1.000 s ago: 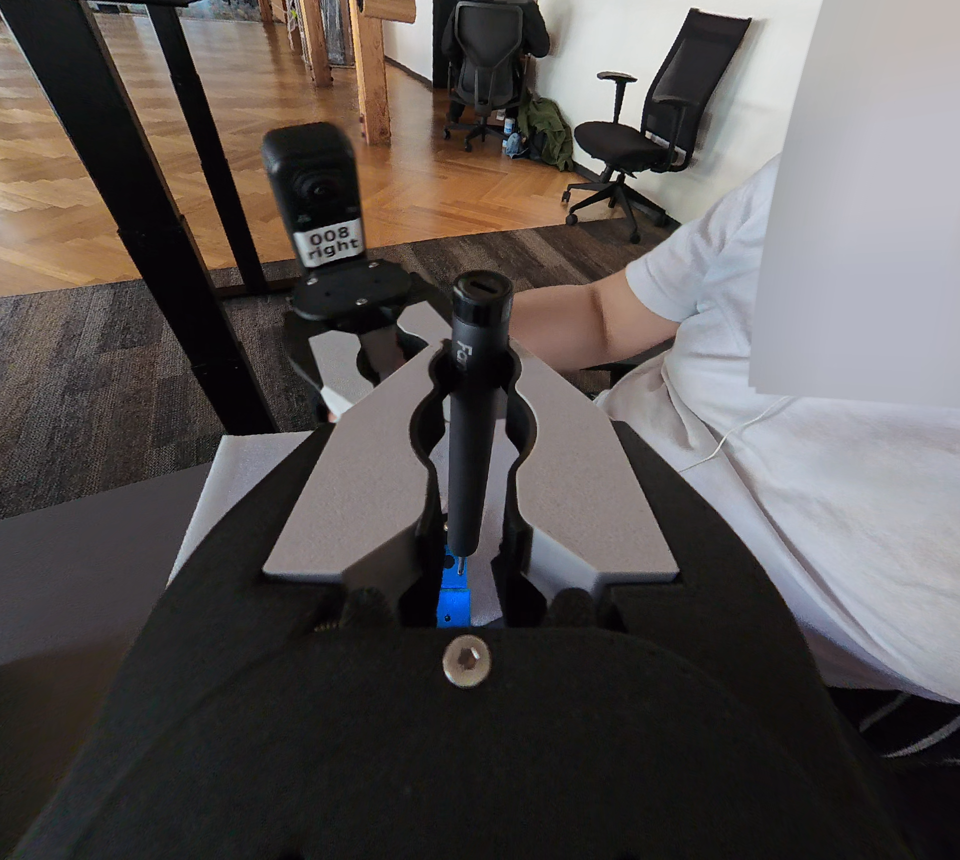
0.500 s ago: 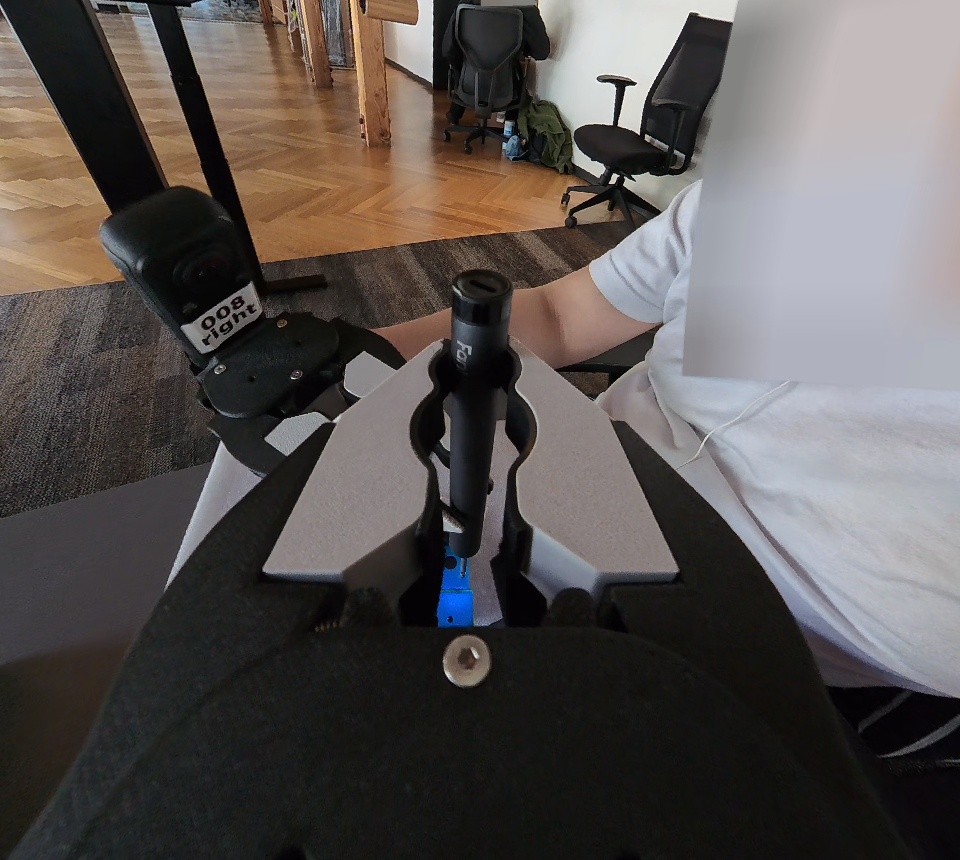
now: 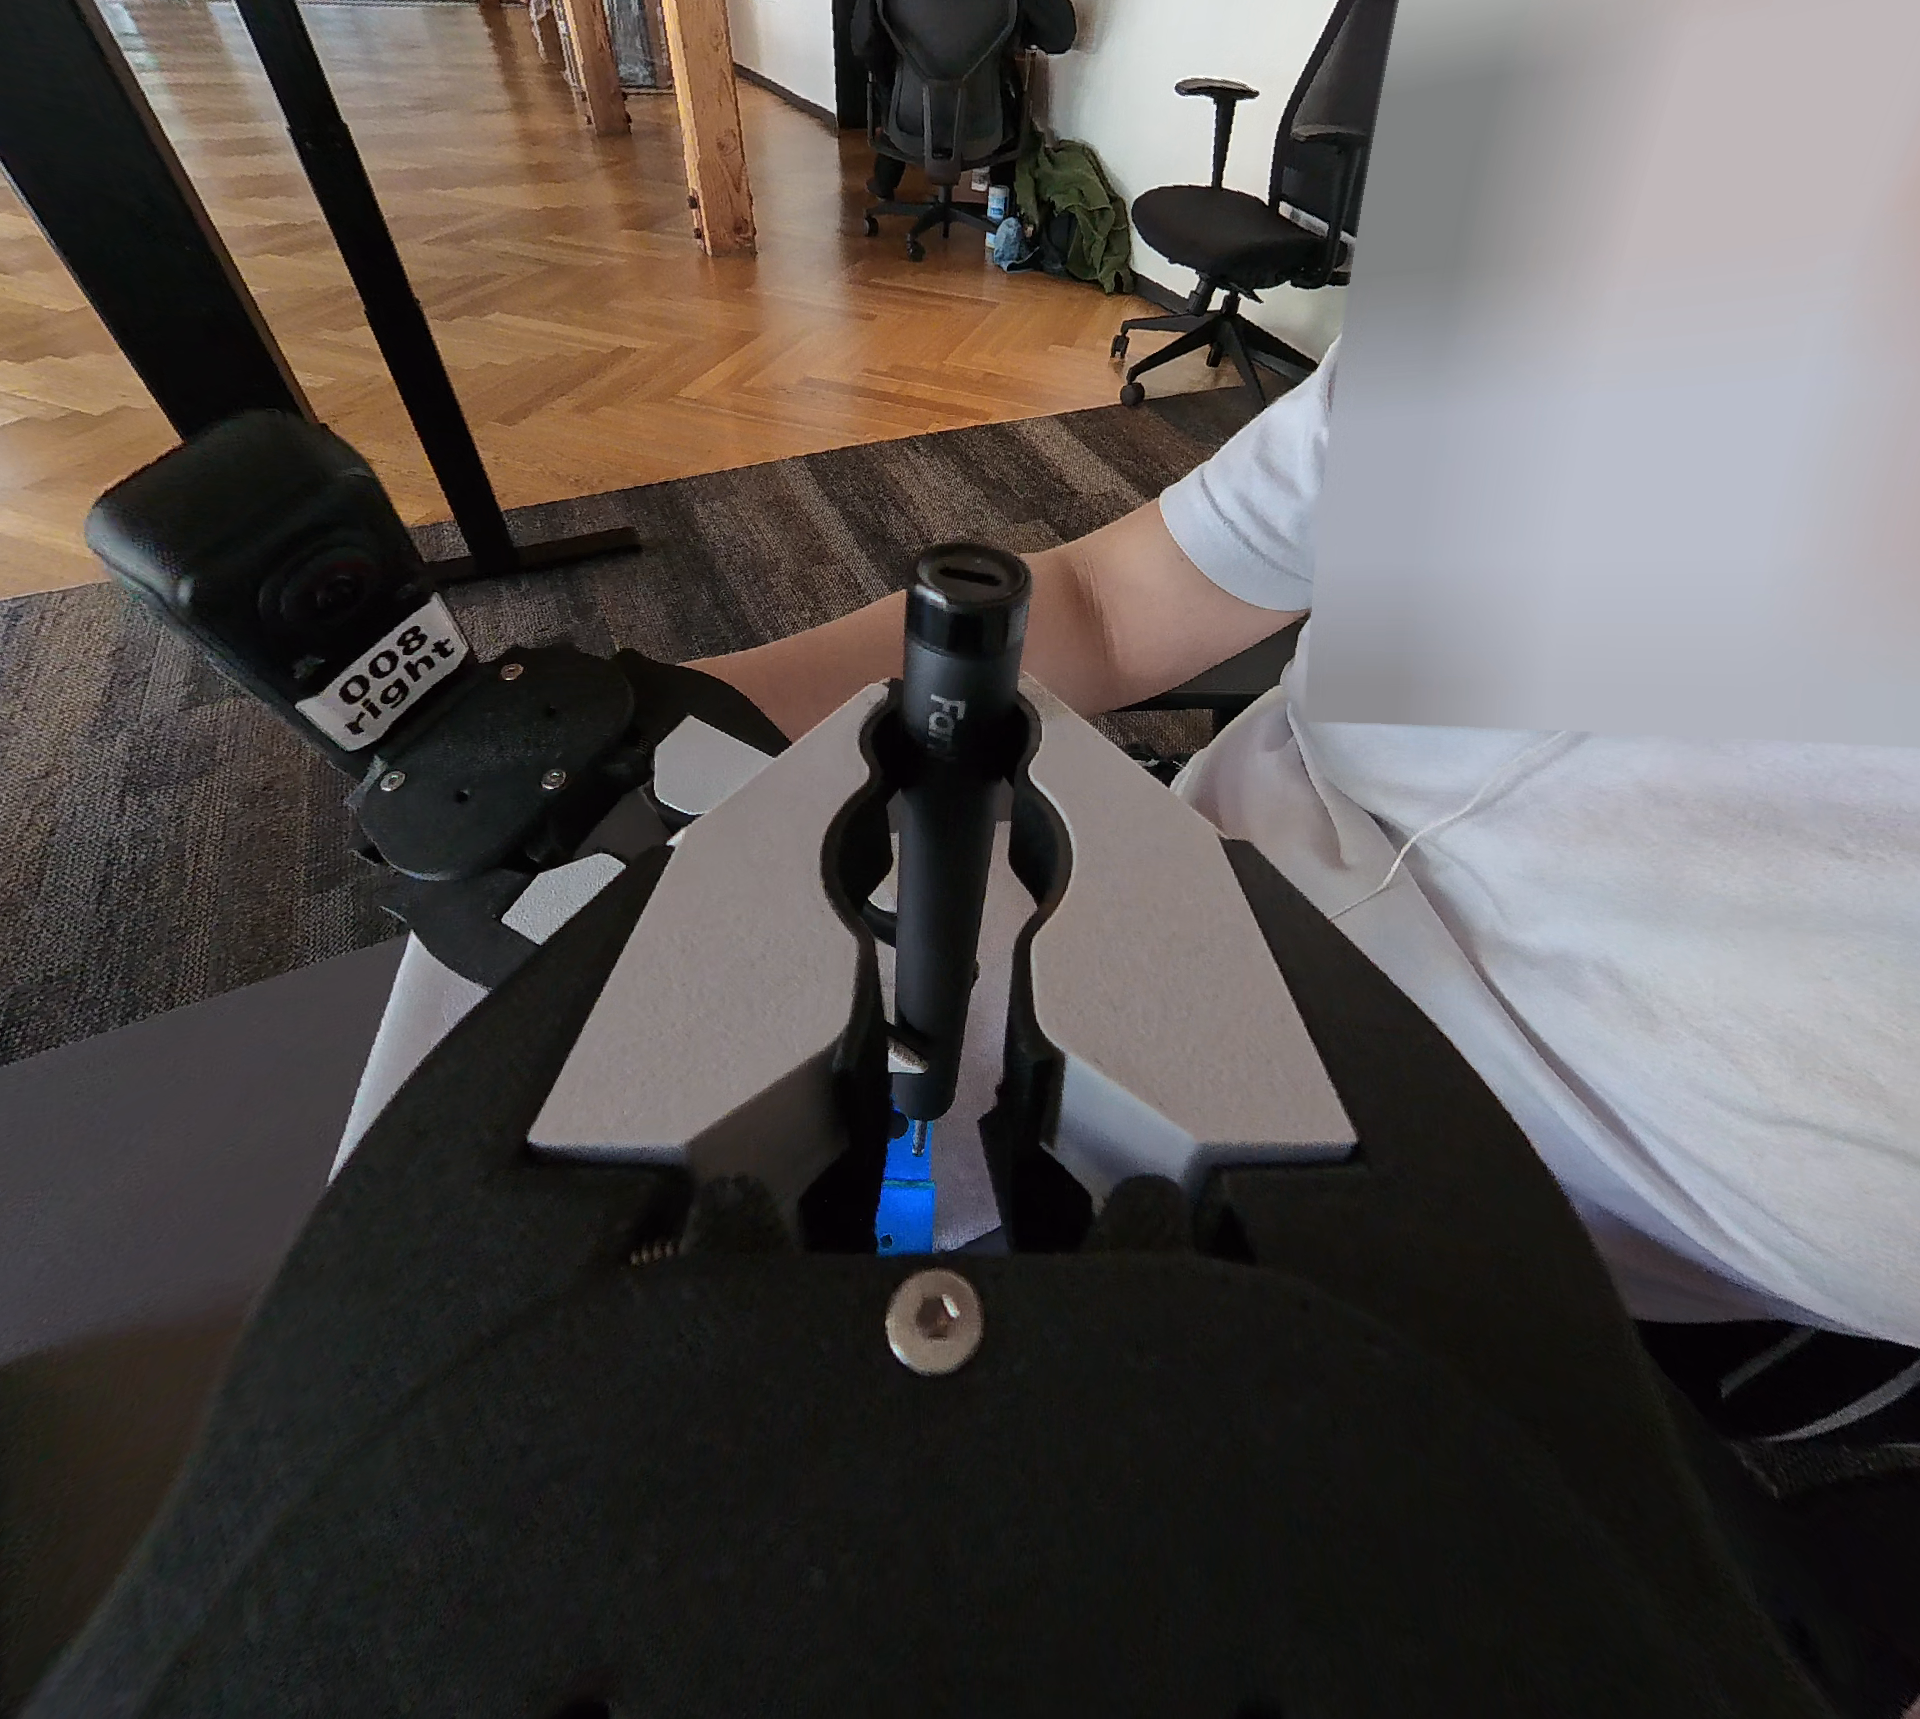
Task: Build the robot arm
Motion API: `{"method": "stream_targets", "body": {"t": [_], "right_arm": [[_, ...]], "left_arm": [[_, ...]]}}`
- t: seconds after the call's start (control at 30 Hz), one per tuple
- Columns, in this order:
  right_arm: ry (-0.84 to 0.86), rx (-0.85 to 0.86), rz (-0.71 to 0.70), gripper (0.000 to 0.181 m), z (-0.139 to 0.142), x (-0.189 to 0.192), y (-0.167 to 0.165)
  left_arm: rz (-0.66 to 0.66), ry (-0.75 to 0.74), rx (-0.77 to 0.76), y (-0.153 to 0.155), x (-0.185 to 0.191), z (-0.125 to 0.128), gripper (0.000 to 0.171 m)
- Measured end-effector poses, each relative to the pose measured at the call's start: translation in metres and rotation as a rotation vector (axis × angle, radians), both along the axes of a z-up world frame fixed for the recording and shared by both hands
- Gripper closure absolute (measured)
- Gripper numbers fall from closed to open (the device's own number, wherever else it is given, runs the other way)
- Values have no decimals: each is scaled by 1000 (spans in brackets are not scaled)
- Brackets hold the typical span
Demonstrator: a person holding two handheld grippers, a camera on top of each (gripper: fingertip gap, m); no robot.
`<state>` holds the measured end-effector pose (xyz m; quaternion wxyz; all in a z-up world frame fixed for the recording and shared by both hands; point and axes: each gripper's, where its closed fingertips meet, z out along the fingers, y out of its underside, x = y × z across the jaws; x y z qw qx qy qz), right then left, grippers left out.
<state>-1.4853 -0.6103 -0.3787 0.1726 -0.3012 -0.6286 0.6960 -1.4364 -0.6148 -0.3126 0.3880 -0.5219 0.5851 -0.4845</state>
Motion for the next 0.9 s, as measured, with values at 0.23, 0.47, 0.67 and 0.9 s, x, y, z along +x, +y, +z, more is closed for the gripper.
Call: {"method": "stream_targets", "body": {"t": [0.23, 0.47, 0.67, 0.9], "right_arm": [[15, 6, -27, 165, 0, -2, 2], [36, 36, -39, 165, 0, -3, 1], [33, 48, -40, 165, -1, -3, 1], [1, -82, 22, 161, 5, 1, 3]], "left_arm": [[5, -7, -4, 2, -3, 0, 156], [-8, -11, -4, 0, -3, 0, 156], [-10, -22, -10, 2, -4, 0, 156], [-7, -21, -8, 2, -3, 0, 157]]}}
